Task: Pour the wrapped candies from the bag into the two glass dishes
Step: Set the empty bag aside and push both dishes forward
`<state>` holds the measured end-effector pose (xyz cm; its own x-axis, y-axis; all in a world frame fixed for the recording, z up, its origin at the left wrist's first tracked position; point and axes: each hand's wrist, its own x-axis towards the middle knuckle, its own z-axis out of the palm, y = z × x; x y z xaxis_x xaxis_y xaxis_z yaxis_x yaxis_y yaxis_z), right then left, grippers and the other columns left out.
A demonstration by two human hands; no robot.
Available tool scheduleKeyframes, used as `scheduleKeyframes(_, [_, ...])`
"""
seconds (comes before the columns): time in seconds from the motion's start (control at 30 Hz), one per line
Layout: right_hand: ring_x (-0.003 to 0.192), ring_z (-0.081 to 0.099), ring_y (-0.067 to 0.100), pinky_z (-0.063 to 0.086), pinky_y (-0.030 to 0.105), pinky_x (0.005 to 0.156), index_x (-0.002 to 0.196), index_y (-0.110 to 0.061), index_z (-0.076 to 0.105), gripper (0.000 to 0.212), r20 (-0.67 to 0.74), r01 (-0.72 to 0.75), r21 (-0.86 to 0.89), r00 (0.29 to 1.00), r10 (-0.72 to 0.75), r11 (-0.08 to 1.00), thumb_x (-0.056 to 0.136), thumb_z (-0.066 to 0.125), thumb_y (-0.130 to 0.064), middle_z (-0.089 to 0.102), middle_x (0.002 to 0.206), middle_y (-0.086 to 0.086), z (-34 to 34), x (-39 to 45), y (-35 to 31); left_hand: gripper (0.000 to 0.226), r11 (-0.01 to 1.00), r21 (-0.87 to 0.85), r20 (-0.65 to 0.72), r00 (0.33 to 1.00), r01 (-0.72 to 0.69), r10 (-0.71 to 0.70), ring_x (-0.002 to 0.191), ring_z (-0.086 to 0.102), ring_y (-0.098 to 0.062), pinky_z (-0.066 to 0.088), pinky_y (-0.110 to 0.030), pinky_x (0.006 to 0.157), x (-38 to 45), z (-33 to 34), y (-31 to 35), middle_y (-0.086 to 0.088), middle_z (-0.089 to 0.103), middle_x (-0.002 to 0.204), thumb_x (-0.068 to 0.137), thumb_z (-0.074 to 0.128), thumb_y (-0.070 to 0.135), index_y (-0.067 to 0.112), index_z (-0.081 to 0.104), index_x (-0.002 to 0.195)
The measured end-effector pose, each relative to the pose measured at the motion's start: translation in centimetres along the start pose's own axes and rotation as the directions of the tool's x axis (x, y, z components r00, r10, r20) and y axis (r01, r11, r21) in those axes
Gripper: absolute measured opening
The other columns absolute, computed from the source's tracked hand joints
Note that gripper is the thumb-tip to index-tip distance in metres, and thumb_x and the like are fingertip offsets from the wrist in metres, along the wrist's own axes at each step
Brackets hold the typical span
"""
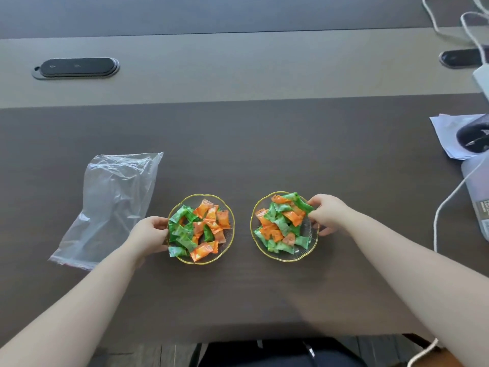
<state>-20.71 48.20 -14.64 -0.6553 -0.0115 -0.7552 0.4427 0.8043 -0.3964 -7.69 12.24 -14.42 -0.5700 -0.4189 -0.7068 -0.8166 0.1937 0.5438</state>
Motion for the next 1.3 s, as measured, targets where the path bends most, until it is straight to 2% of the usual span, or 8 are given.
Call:
scheduleKeyframes(0.13, [0.065, 0.064, 0.022, 0.061, 0.039, 0.062, 0.106, -0.010, 0.058, 0.029, 0.030, 0.009, 0.107, 0.999, -0.012, 0.994, 0.086, 0.041, 0.002, 0.063, 0.079, 0.012, 0.2, 0.8, 0.9, 0.028, 1.000, -0.004, -0.020, 1.000, -0.017, 0.017, 0.089, 0.070, -0.029, 0.059, -0.043, 0.075, 0.3, 0.7, 0.3, -0.015, 0.070, 0.106, 0.083, 0.059, 0.007, 0.004, 0.062, 0.111])
scheduleKeyframes(0.4, [0.061, 0.061, 0.024, 0.061, 0.042, 0.064, 0.102, -0.009, 0.059, 0.030, 0.004, 0.047, 0.214, 0.999, -0.049, 0.976, 0.085, 0.040, 0.007, 0.062, 0.080, 0.016, -2.5, 2.4, 0.7, 0.023, 0.997, -0.044, -0.034, 0.997, -0.065, 0.063, 0.081, 0.065, -0.024, 0.058, -0.038, 0.067, 1.0, 3.2, 4.1, -0.014, 0.066, 0.101, 0.087, 0.052, 0.000, 0.002, 0.061, 0.108])
scheduleKeyframes(0.53, [0.061, 0.060, 0.024, 0.060, 0.038, 0.058, 0.100, -0.009, 0.059, 0.031, -0.052, 0.062, 0.292, 0.997, -0.049, 0.954, 0.084, 0.039, 0.008, 0.061, 0.078, 0.016, -4.7, 3.6, -0.1, 0.018, 0.991, -0.084, -0.034, 0.994, -0.103, 0.101, 0.073, 0.064, -0.016, 0.057, -0.023, 0.048, 1.6, 4.6, 7.2, -0.008, 0.066, 0.091, 0.085, 0.056, 0.002, 0.005, 0.063, 0.101])
scheduleKeyframes(0.63, [0.062, 0.060, 0.025, 0.060, 0.039, 0.059, 0.100, -0.007, 0.058, 0.030, -0.104, 0.056, 0.366, 0.994, -0.019, 0.929, 0.083, 0.039, 0.009, 0.059, 0.073, 0.014, -6.4, 4.6, -0.8, 0.011, 0.985, -0.115, -0.033, 0.992, -0.127, 0.124, 0.071, 0.064, -0.016, 0.052, -0.019, 0.042, 2.3, 5.7, 9.9, -0.004, 0.065, 0.083, 0.082, 0.059, 0.001, 0.011, 0.063, 0.082])
scheduleKeyframes(0.9, [0.070, 0.067, 0.027, 0.058, 0.036, 0.055, 0.095, -0.004, 0.059, 0.029, -0.191, 0.027, 0.672, 0.972, 0.137, 0.740, 0.079, 0.044, 0.015, 0.064, 0.082, 0.017, -10.7, 7.8, -3.0, 0.021, 0.967, -0.211, -0.044, 0.990, -0.141, 0.135, 0.081, 0.069, -0.022, 0.059, -0.028, 0.056, 6.3, 8.5, 17.2, -0.008, 0.069, 0.091, 0.085, 0.051, -0.002, 0.013, 0.064, 0.079])
scheduleKeyframes(1.0, [0.080, 0.070, 0.031, 0.060, 0.037, 0.056, 0.097, -0.006, 0.059, 0.030, -0.217, 0.051, 0.768, 0.958, 0.185, 0.638, 0.079, 0.045, 0.014, 0.067, 0.096, 0.020, -12.3, 10.1, -4.0, 0.029, 0.948, -0.288, -0.053, 0.990, -0.138, 0.129, 0.081, 0.068, -0.023, 0.058, -0.025, 0.050, 8.5, 9.6, 20.3, -0.009, 0.067, 0.087, 0.085, 0.045, -0.008, 0.012, 0.063, 0.075])
scheduleKeyframes(1.1, [0.083, 0.071, 0.034, 0.060, 0.037, 0.056, 0.106, -0.003, 0.059, 0.033, -0.243, 0.079, 0.827, 0.943, 0.226, 0.557, 0.080, 0.045, 0.013, 0.067, 0.101, 0.023, -14.1, 12.7, -5.4, 0.032, 0.927, -0.352, -0.068, 0.991, -0.134, 0.118, 0.078, 0.066, -0.022, 0.060, -0.030, 0.055, 10.5, 10.6, 23.7, -0.008, 0.065, 0.083, 0.084, 0.041, -0.012, 0.010, 0.061, 0.073])
scheduleKeyframes(1.3, [0.084, 0.068, 0.030, 0.061, 0.036, 0.054, 0.102, -0.004, 0.058, 0.030, -0.311, 0.143, 0.869, 0.903, 0.297, 0.474, 0.082, 0.042, 0.011, 0.064, 0.109, 0.020, -17.1, 17.3, -8.1, 0.035, 0.903, -0.403, -0.068, 0.988, -0.153, 0.137, 0.074, 0.065, -0.018, 0.056, -0.036, 0.067, 14.4, 12.8, 29.6, -0.007, 0.064, 0.080, 0.084, 0.034, -0.014, 0.009, 0.058, 0.073])
